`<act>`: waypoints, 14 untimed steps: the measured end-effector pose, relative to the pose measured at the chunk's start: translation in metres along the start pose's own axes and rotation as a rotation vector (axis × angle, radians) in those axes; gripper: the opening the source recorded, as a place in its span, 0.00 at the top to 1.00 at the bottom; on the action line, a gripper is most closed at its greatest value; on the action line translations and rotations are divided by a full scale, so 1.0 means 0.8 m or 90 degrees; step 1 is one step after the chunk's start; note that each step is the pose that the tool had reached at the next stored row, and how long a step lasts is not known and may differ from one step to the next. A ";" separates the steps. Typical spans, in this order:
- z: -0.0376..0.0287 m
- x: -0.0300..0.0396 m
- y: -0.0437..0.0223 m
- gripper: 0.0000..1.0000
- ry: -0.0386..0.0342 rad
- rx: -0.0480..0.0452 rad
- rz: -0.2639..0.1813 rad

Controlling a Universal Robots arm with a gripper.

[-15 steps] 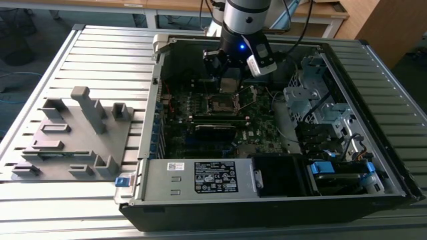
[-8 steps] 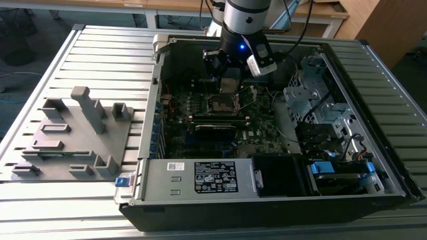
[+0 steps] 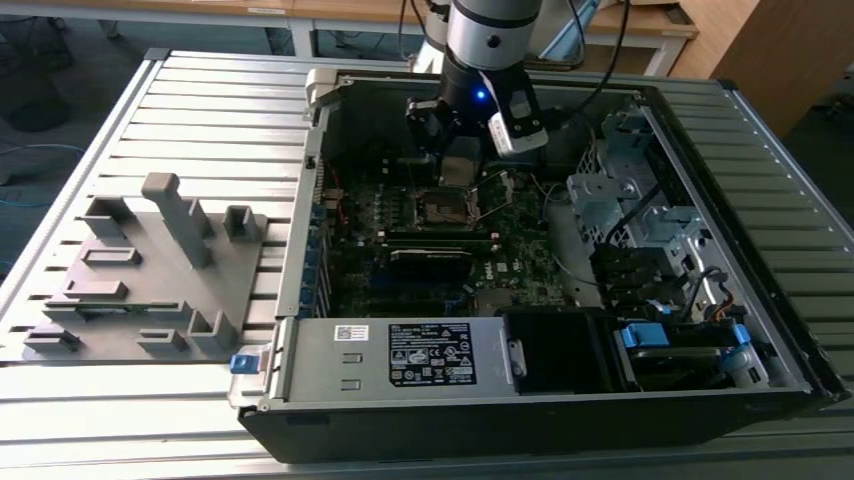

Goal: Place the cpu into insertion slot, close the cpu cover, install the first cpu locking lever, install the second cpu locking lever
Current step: 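Place the cpu into insertion slot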

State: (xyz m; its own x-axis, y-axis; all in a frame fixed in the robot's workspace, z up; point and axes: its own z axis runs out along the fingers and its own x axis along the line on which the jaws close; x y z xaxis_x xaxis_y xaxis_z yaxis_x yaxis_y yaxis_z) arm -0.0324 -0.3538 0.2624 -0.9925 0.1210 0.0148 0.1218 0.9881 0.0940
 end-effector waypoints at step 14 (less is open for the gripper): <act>0.0029 -0.0001 -0.0003 0.46 -0.0131 -0.0021 0.138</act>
State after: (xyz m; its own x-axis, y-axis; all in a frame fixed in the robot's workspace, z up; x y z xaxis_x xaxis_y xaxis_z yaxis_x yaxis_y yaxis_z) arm -0.0324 -0.3538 0.2600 -0.9429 0.3329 0.0148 0.3328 0.9383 0.0940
